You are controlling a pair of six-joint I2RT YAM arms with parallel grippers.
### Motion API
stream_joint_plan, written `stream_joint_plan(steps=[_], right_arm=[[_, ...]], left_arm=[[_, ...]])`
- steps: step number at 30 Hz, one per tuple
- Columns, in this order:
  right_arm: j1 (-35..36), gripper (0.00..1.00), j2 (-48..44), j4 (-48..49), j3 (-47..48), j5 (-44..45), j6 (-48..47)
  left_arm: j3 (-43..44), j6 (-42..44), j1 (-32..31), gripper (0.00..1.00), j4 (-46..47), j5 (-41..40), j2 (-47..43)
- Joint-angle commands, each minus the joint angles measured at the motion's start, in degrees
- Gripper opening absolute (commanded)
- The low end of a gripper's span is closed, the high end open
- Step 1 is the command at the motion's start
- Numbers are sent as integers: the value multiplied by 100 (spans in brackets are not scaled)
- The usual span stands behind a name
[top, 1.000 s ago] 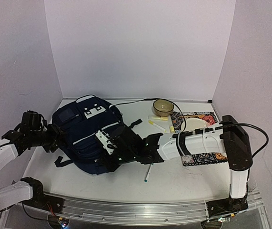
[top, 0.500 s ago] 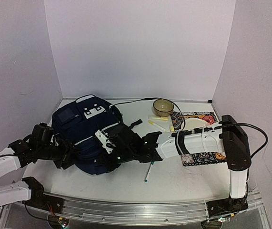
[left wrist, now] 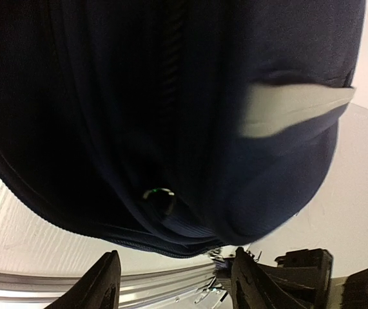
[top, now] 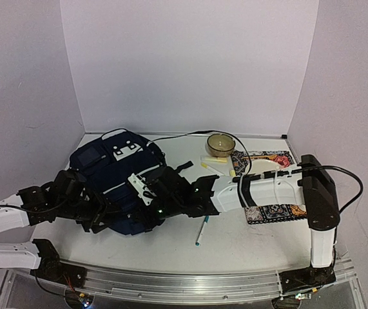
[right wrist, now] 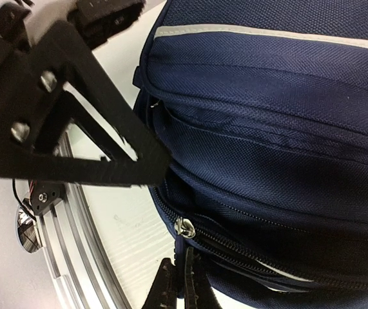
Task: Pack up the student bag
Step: Pick up the largest pocket of the bag from the student bag, then zip the student bag into the largest pocket of the bag.
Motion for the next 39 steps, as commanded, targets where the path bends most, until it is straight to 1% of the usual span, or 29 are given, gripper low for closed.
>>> stream_joint_plan(steps=[1, 5, 10, 13, 16, 18, 25, 27, 29, 30, 32, 36, 39], right_arm=[[32, 0, -217, 107, 221, 123, -115], [32, 0, -270, 71, 194, 101, -133], [32, 0, -302, -36, 237, 105, -167], [32, 0, -320, -85, 272, 107, -194], [32, 0, -340, -135, 315, 108, -215], [32, 0, -360, -156, 339, 115, -221], [33, 0, -615, -432, 352, 337, -328], [32, 0, -728, -547, 366, 432, -376], [26, 0, -826, -762, 411, 589, -453], [20, 0, -867, -882, 426, 675, -498], [-21, 0, -972, -1194, 439, 895, -573], [-202, 0, -1385, -1788, 250, 1090, -589], [-358, 0, -1626, -2223, 134, 1202, -573]], left_arm=[[312, -172, -33, 60, -527, -306, -227], [102, -402, -34, 60, -456, -308, -227], [228, -233, -70, 57, -132, -245, 189], [113, -266, -125, 55, 146, -210, 379], [-67, -354, -185, 53, 463, -196, 487], [-106, -338, -197, 50, 567, -271, 559], [-16, -67, -192, 24, 775, -336, 1001], [-10, -17, -192, 15, 796, -387, 1019], [9, 86, -193, 2, 794, -487, 970], [20, 137, -194, 0, 778, -546, 929], [65, 251, -192, 0, 583, -747, 827], [520, 682, -192, 0, -443, -1502, 563], [896, 1075, -189, 0, -1292, -2011, 537]])
